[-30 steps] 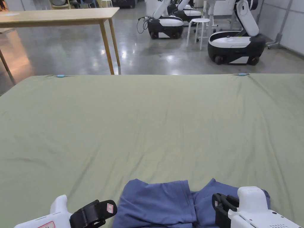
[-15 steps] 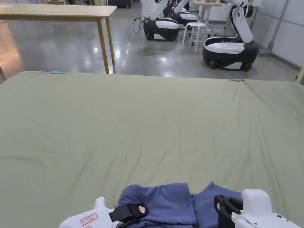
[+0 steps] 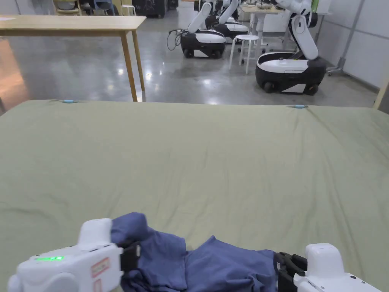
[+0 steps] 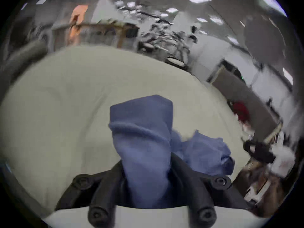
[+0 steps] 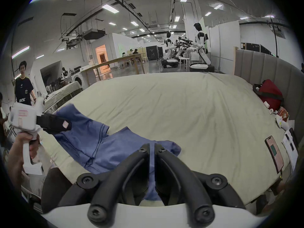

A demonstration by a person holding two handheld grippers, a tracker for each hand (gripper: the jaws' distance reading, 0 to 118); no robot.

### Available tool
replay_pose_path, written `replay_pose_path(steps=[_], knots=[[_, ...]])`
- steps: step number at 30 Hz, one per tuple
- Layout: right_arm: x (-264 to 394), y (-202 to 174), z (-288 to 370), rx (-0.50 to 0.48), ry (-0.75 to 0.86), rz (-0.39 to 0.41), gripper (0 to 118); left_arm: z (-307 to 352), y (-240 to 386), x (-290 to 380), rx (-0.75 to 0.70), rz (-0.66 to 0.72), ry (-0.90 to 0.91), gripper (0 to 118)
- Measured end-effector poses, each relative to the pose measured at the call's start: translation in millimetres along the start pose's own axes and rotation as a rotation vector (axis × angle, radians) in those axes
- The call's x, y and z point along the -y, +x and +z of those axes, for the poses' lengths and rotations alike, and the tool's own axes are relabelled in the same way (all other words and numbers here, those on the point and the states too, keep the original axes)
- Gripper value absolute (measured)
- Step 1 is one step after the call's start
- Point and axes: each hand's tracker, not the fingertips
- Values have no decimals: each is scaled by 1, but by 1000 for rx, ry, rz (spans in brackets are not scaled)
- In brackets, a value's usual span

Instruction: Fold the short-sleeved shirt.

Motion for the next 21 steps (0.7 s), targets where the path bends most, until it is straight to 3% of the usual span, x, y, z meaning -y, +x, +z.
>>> replay_pose_path(steps=[5, 9, 10, 11, 13, 14, 15, 17, 21], knots=[[5, 9, 13, 55, 10, 43, 7, -54, 144, 8, -19, -315, -72, 11], [12, 24, 25, 90, 11, 44, 7, -104, 205, 37, -26, -443, -154, 12], [13, 30, 27, 93, 11, 37, 7, -114, 214, 45, -57, -469, -155, 13], [15, 36, 29, 95, 10, 27, 7, -124, 218, 51, -94, -505, -165, 25], [16, 43, 30, 103, 6, 20, 7, -120, 210, 49, -62, -472, -175, 56], [17, 47, 32, 105, 7, 17, 7, -110, 203, 43, 20, -393, -183, 73], [17, 49, 32, 105, 8, 13, 7, -101, 199, 38, 71, -345, -173, 82], [17, 53, 33, 104, 10, 3, 7, -68, 184, 18, 122, -281, -102, 91], [17, 56, 31, 90, 16, -19, 7, -31, 134, -7, 195, -78, 12, 93]])
